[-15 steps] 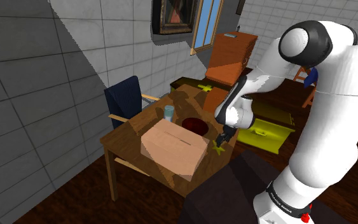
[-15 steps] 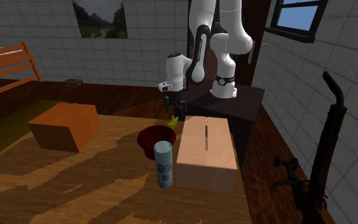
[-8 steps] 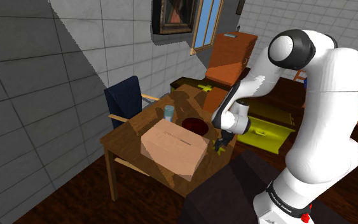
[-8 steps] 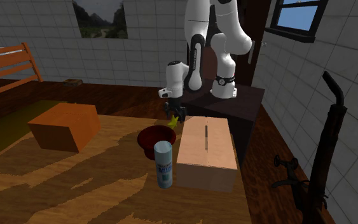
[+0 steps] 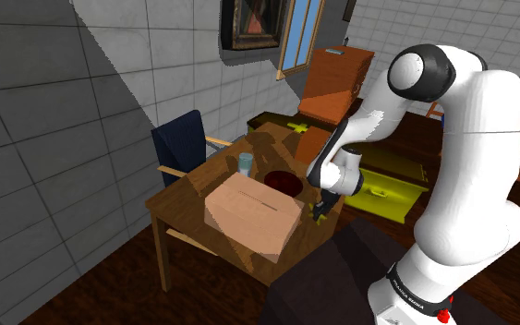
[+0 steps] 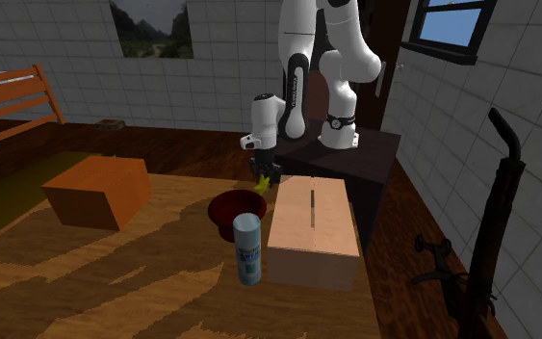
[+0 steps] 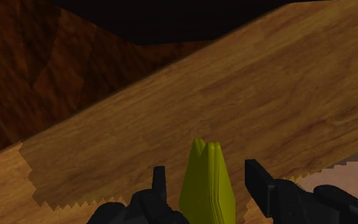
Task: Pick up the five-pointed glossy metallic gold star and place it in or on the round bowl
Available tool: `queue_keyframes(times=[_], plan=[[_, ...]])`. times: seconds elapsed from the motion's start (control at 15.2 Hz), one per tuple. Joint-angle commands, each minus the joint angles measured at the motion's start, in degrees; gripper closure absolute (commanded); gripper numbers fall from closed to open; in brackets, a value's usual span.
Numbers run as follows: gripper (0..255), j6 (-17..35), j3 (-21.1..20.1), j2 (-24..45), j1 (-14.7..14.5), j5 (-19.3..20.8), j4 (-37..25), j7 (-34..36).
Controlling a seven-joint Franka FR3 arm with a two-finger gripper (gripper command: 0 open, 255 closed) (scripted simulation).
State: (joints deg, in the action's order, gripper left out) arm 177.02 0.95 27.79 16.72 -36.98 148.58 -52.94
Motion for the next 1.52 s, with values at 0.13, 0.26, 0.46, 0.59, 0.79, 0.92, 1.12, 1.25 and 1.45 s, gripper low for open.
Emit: queue_keyframes(times=[0.13,0.26,0.46,0.59,0.79,0.92,1.12,1.25,1.45], plan=[[255,0.0,0.0,0.0,0.0,0.0,0.0,0.0],[255,0.0,0.0,0.0,0.0,0.0,0.0,0.0],[255,0.0,0.0,0.0,0.0,0.0,0.0,0.0],[255,-0.7,1.0,-1.0,-1.0,0.4,0.4,0.5],[255,-3.0,4.3,-4.2,-4.1,1.9,1.7,2.2],[255,-4.5,6.7,-6.3,-6.2,3.4,2.6,3.6],[255,-6.7,10.5,-9.4,-9.5,6.2,3.8,6.1],[255,-8.2,13.1,-11.5,-11.6,8.6,4.5,8.0],[255,-10.4,17.1,-14.7,-14.7,12.8,5.5,11.4]])
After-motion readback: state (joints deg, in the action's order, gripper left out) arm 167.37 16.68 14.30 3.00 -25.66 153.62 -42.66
